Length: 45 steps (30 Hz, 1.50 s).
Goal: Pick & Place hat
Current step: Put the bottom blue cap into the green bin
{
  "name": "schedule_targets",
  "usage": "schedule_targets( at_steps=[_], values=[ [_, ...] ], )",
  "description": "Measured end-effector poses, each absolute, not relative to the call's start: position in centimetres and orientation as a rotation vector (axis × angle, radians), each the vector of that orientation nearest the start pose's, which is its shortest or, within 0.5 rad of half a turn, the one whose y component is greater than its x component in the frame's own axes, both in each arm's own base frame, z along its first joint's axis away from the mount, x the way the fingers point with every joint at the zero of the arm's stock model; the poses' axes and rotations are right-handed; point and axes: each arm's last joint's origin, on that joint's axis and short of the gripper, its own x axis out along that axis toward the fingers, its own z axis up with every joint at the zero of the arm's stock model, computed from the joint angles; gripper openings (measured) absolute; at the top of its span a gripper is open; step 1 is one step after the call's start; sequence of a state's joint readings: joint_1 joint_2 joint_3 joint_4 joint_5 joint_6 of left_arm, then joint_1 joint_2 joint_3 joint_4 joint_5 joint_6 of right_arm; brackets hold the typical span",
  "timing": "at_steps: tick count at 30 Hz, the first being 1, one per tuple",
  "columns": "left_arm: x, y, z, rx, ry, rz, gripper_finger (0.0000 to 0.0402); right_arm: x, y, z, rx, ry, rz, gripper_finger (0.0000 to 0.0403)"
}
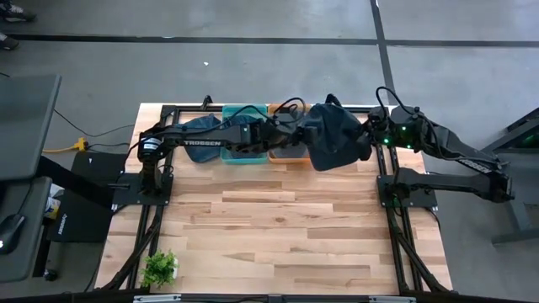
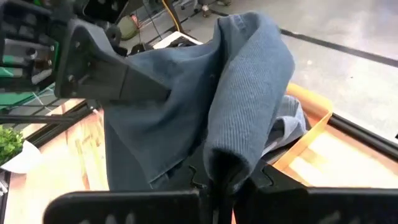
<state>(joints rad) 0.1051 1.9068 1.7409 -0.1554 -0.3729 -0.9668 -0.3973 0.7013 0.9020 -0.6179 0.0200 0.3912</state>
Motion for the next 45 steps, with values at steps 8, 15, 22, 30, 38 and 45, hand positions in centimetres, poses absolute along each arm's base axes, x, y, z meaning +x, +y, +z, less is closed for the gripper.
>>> schedule_targets(
  at_steps=[8,15,22,30,38,45],
  values=[
    [44.5,5.7,34.1,-0.91,0.077,0.571,0.0225,12.5,-5.5,34.6,0.438,0.277,-0.534,0.0019],
    [44.5,5.7,34.1,-0.935,0.074,0.565,0.0225,12.9,-5.9,34.7,0.431,0.253,-0.602,0.0019],
    [44.5,5.7,34.2,-0.933,0.063,0.574,0.0225,14.3,-6.4,34.4,0.448,0.257,-0.582,0.0019],
    [44.4,5.7,33.9,-0.947,0.085,0.602,0.0186,14.7,-6.5,34.2,0.444,0.277,-0.58,0.0019],
    [44.3,5.7,33.5,-0.914,0.125,0.62,0.0015,14.5,-6.5,34.3,0.434,0.272,-0.581,0.0019],
    [44.2,5.9,33.3,-0.907,0.165,0.607,0.0008,14.4,-6.4,34.4,0.403,0.279,-0.551,0.0067]
  ],
)
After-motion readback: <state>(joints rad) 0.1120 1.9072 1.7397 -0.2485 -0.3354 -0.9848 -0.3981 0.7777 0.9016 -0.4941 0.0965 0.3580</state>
